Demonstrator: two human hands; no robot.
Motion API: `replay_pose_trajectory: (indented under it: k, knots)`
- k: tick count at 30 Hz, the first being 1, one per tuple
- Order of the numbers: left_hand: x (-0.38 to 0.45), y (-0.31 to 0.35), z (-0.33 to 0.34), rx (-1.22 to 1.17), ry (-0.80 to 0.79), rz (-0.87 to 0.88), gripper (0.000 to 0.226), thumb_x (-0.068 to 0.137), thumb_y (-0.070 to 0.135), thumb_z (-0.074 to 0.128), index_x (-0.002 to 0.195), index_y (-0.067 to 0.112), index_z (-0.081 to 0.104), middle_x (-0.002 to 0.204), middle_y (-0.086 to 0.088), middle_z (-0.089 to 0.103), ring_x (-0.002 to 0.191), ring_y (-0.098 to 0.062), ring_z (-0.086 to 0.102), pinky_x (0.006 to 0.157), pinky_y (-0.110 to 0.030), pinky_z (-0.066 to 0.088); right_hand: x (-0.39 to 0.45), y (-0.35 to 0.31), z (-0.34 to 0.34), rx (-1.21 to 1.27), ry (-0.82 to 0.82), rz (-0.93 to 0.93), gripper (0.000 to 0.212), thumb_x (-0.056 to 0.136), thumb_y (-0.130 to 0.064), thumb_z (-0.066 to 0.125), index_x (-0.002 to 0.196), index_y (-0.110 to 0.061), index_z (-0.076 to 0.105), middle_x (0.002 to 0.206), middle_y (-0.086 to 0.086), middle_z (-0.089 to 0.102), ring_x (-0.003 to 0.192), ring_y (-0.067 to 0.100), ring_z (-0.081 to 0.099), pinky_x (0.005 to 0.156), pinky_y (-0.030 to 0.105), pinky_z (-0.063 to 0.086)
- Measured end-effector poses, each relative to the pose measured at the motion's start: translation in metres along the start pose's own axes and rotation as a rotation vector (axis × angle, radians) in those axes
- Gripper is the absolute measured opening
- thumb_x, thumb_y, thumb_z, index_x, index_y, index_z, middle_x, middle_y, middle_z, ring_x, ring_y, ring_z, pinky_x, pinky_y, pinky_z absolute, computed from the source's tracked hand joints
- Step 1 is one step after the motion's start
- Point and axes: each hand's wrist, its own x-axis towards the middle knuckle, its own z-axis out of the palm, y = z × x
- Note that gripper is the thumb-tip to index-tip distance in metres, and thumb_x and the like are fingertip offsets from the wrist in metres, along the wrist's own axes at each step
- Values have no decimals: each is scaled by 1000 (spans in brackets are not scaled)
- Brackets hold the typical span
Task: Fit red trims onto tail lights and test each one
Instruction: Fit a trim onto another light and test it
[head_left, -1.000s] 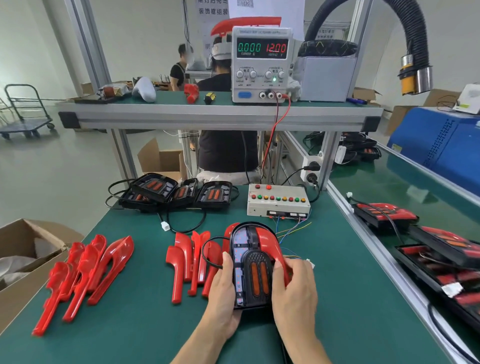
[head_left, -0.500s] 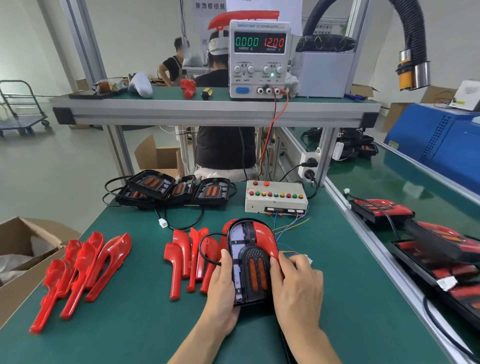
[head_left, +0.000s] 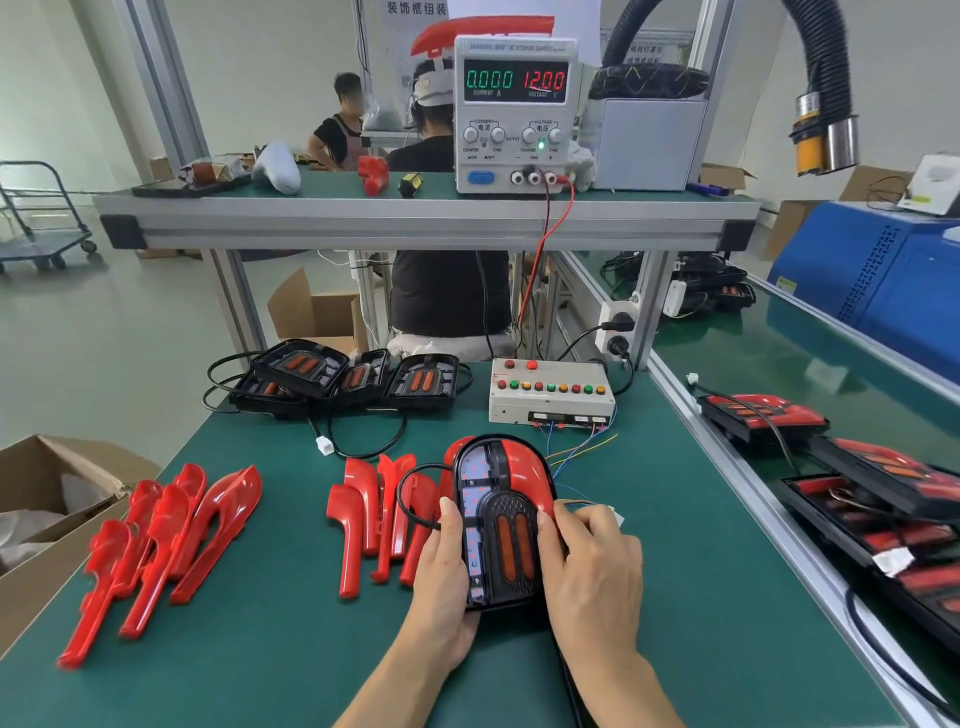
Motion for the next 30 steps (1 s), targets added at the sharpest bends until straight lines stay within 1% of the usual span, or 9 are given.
replay_pose_trajectory:
  k: [5,10,12,14,17,20,22,25,30]
  knots:
    - [1,0,-1,-12,-10,-17,65,89,62,49,117,9,73,120,-23,71,108,-38,70,78,-43,61,-4,1,0,-102,-9,-45,37,98,-37,50,101,-14,79,76,0,51,57,24,49,61,36,37]
    - [3,2,-2,2,14,-8,72,88,63,47,125,5,67,120,-23,70,110,-38,70,82,-44,61,-8,-3,-5,-78,-123,-47,43,100,-34,44,116,-9,76,77,2,52,62,25,54,57,40,43]
    - [2,3,-2,-2,17,-16,72,88,62,46,125,5,67,120,-22,71,111,-37,70,89,-48,60,-6,-1,-8,74,-202,6,36,105,-27,47,123,-10,73,83,-1,54,72,22,57,65,40,48]
    - [2,4,-1,-14,26,-31,73,89,63,44,127,5,66,122,-21,70,113,-37,68,96,-50,56,-3,6,-13,368,-290,173,33,106,-26,51,133,-19,68,93,-7,54,85,13,58,81,29,48]
    - [2,6,0,-43,30,-65,72,92,63,40,130,7,65,125,-19,70,115,-34,68,88,-43,61,0,16,-23,624,-353,357,40,99,-47,48,135,-37,61,102,-17,54,95,6,58,84,11,42]
    - [1,8,-1,-86,48,-86,71,92,64,41,128,9,67,124,-17,71,112,-31,70,77,-38,63,0,28,-23,727,-433,515,54,93,-72,41,132,-41,64,118,-22,62,110,0,60,98,22,49]
    - [0,10,0,-131,43,-99,72,89,66,43,124,10,71,123,-17,71,110,-30,71,73,-36,62,0,31,-23,778,-582,559,63,87,-79,41,131,-41,66,117,-17,71,98,5,65,88,28,54]
    - [-2,13,0,-161,27,-111,70,89,69,41,113,13,77,123,-17,71,109,-30,71,73,-36,62,-2,26,-24,922,-749,518,57,87,-74,45,120,-37,72,104,0,77,84,15,69,65,31,49]
    - [-4,11,2,-125,-5,-127,72,94,69,34,114,15,77,123,-20,70,109,-33,71,76,-39,61,2,19,-26,938,-737,509,36,95,-62,56,108,-35,76,87,11,76,70,19,70,57,30,47]
